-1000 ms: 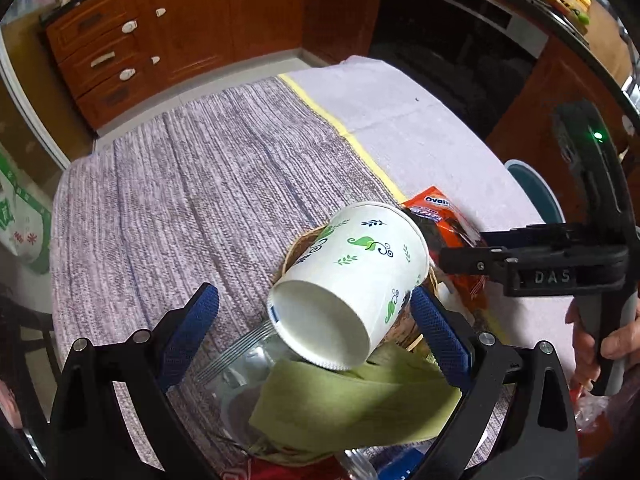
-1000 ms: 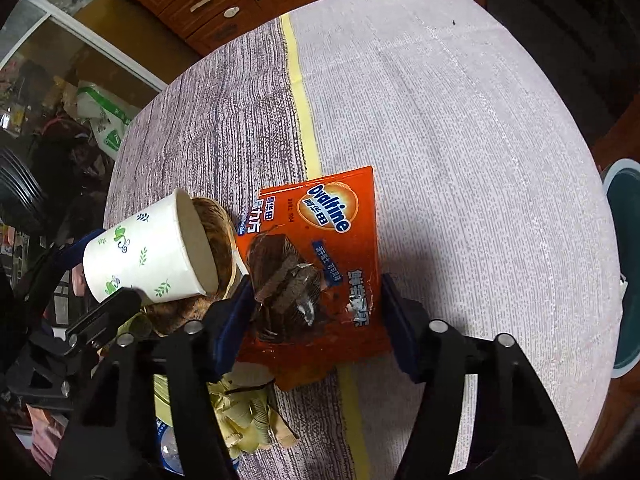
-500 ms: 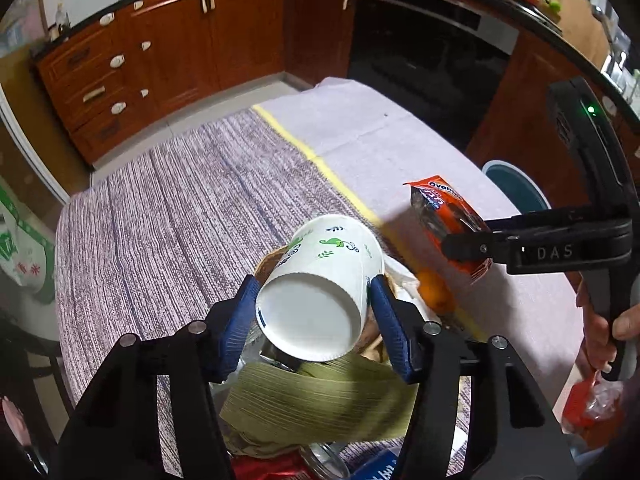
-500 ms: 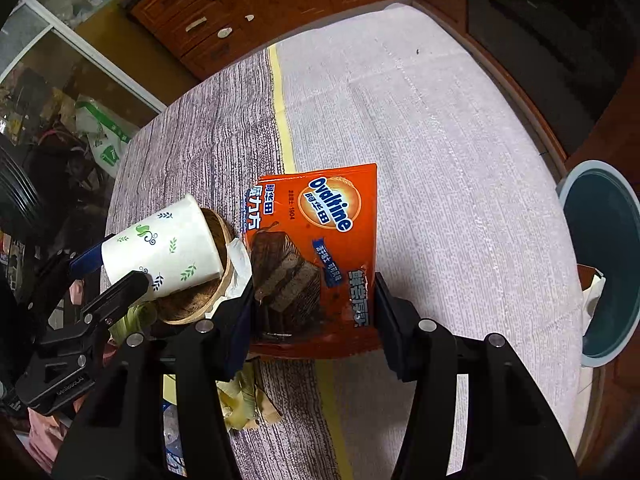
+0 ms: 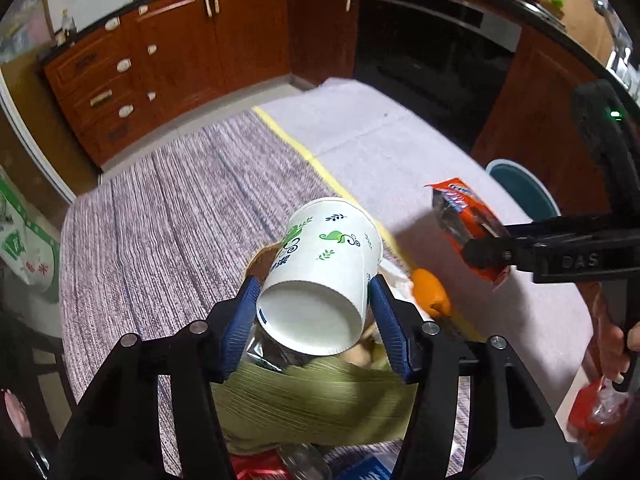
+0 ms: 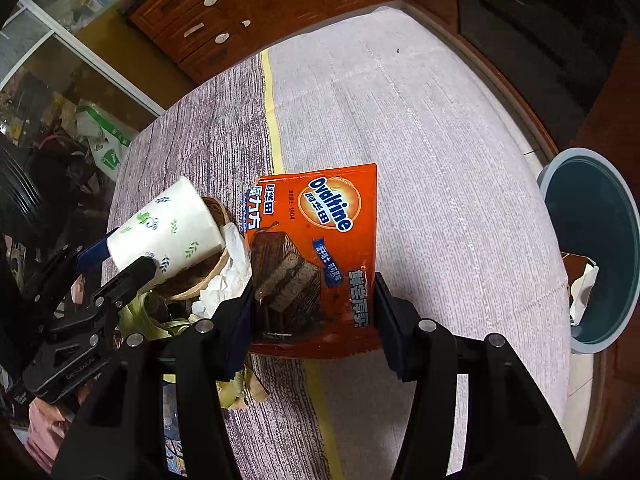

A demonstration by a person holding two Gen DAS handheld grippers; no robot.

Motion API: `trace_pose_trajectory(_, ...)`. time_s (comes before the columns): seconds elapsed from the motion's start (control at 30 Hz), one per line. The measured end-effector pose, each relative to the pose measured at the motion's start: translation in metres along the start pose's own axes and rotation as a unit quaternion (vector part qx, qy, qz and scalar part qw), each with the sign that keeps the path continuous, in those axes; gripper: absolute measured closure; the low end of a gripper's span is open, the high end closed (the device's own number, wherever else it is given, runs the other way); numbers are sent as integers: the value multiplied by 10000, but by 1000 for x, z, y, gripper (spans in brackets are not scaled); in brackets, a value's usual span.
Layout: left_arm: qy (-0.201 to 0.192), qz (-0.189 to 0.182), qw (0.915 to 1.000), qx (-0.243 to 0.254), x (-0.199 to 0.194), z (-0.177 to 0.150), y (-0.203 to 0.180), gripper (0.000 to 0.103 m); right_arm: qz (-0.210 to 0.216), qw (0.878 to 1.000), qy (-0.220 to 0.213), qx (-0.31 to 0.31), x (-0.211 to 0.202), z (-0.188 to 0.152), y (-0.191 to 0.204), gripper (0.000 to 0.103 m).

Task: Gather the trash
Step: 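Grasp the white paper cup with the left tool while the right tool grasps the Ovaltine packet, then carry both items to the bin while the left tool releases the cup into it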

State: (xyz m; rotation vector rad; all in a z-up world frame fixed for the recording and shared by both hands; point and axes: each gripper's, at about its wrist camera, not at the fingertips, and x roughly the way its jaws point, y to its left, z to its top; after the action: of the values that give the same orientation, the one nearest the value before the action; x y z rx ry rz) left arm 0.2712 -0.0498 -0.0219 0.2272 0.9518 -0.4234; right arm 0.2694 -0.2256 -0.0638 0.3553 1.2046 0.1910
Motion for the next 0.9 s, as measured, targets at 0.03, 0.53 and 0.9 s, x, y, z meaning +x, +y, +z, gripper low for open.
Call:
trace_pose_trajectory(0.03, -41, 21, 10000, -15, -4, 0, 0, 45, 17, 10000, -7, 14, -1, 0, 0, 52)
trace_pose_trajectory(0.53, -696, -41, 9975, 67, -77, 22, -43, 45, 273, 9971, -668, 238, -71, -16, -32, 52)
trace_pose_trajectory(0.9, -497, -592, 9947, 671, -48, 53, -153, 45, -49, 9875, -1244, 963, -133, -33, -134, 51)
